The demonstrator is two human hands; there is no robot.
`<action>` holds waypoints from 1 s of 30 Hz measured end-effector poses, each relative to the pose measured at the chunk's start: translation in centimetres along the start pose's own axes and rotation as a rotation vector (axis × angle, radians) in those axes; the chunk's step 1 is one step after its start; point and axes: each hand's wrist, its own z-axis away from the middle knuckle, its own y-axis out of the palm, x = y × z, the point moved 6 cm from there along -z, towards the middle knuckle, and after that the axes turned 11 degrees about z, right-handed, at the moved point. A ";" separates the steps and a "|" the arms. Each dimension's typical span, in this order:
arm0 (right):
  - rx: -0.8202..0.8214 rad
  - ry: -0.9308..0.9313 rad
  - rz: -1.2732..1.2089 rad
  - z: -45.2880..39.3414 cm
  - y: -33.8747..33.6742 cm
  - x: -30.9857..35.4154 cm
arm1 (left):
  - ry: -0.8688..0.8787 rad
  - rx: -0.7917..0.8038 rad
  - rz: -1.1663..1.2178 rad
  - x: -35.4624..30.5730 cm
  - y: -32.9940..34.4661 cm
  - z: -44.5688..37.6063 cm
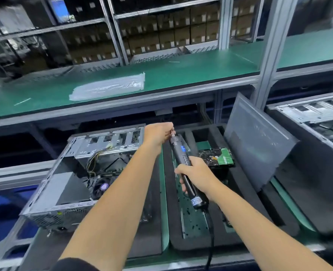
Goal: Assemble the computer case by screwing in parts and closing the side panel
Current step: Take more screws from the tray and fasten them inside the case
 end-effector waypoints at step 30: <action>0.037 0.014 0.094 11.0 32.2 3.1 | -0.205 0.186 0.212 -2.1 -33.6 12.6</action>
